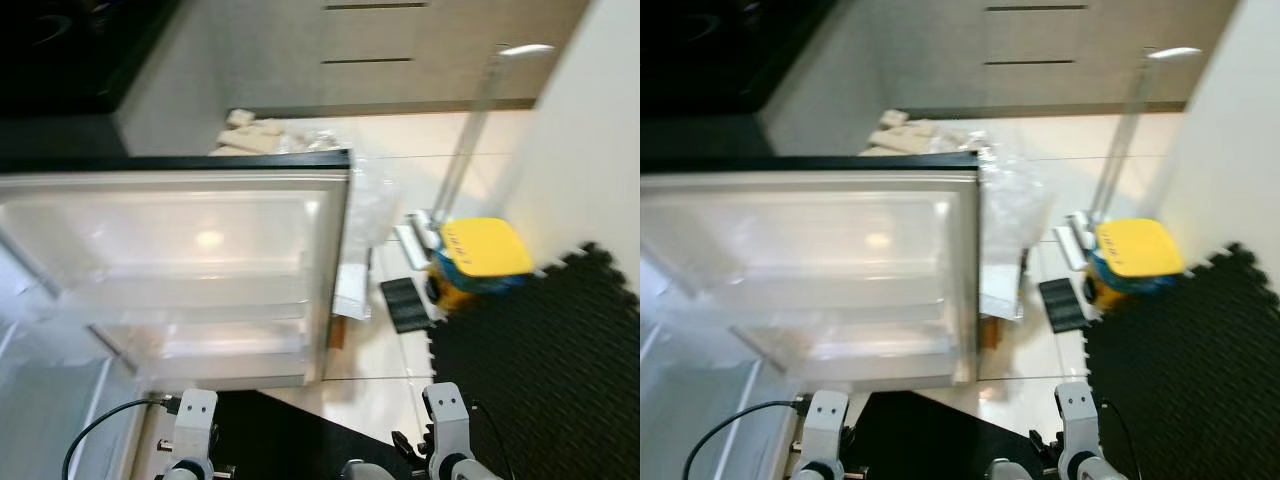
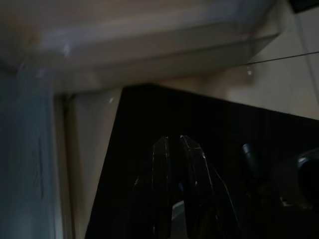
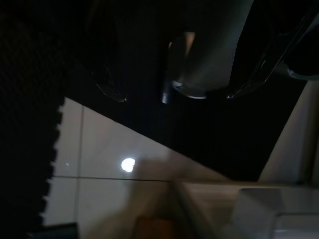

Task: Restocking fridge

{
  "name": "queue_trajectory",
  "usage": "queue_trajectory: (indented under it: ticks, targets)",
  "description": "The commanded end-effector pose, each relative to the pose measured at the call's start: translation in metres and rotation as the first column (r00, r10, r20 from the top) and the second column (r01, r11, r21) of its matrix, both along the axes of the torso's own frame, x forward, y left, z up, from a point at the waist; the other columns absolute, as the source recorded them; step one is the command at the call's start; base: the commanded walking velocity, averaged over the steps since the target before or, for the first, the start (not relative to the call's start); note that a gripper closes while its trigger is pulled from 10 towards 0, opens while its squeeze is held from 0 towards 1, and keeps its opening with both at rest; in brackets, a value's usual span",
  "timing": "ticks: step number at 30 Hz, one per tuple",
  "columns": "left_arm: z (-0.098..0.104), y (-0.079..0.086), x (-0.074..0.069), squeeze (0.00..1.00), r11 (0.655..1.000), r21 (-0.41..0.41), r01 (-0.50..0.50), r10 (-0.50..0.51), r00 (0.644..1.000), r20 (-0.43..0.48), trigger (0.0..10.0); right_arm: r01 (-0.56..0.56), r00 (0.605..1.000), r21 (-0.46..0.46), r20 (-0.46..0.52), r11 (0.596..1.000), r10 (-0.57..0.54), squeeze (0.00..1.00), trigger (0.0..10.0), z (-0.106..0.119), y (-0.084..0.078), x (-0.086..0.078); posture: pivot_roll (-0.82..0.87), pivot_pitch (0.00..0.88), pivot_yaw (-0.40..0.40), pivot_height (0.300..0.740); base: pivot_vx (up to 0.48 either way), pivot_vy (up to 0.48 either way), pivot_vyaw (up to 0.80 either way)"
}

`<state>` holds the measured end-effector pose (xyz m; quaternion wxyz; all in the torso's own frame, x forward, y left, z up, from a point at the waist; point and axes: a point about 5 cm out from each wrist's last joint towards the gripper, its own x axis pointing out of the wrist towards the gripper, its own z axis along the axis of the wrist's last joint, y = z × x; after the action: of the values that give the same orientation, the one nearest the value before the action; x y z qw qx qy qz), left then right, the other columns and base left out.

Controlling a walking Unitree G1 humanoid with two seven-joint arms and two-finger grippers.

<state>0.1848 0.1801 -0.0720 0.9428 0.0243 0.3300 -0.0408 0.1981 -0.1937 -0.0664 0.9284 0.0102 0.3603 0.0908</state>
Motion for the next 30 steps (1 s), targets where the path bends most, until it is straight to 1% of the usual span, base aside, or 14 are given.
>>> queue_trajectory:
  ticks: [1, 9, 15, 17, 22, 30]
  targets:
    - [-0.005, 0.003, -0.008, 0.0, 1.0, 0.007, -0.003, 0.003, 0.999, -0.042, 10.0, 0.018, 0.999, 0.01, -0.035, 1.0, -0.017, 0.0, 10.0, -0.005, 0.0, -0.007, -0.16, 0.129, 0.029, 0.721, 0.0, 0.0, 0.0]
    - [-0.004, 0.002, -0.007, 0.0, 1.0, -0.001, 0.007, -0.007, 0.999, -0.045, 10.0, 0.021, 0.999, 0.008, -0.031, 1.0, -0.021, 0.0, 10.0, -0.005, 0.003, -0.008, -0.17, 0.129, 0.035, 0.721, 0.0, 0.0, 0.0]
    - [-0.006, 0.002, -0.01, 0.0, 1.0, -0.007, 0.017, -0.018, 0.998, -0.06, 10.0, 0.023, 0.999, 0.008, -0.035, 1.0, -0.023, 0.0, 10.0, -0.008, 0.006, -0.012, -0.17, 0.122, 0.042, 0.721, 0.0, 0.0, 0.0]
    - [-0.008, 0.002, -0.014, 0.0, 1.0, -0.011, 0.023, -0.024, 0.997, -0.073, 10.0, 0.023, 0.999, 0.008, -0.038, 1.0, -0.023, 0.0, 10.0, -0.008, 0.008, -0.013, -0.17, 0.117, 0.042, 0.721, 0.0, 0.48, 0.0]
    - [-0.009, 0.003, -0.017, 0.0, 1.0, -0.004, 0.026, -0.026, 0.996, -0.08, 10.0, 0.023, 0.999, 0.006, -0.044, 1.0, -0.023, 0.0, 10.0, -0.009, 0.01, -0.014, -0.17, 0.114, 0.042, 0.721, 0.0, 0.48, 0.0]
    - [-0.01, 0.003, -0.019, 0.0, 0.999, 0.007, 0.035, -0.034, 0.996, -0.076, 10.0, 0.026, 0.998, 0.0, -0.057, 1.0, -0.026, 0.0, 10.0, -0.011, 0.011, -0.015, -0.17, 0.108, 0.046, 0.721, 0.0, 0.0, 0.0]
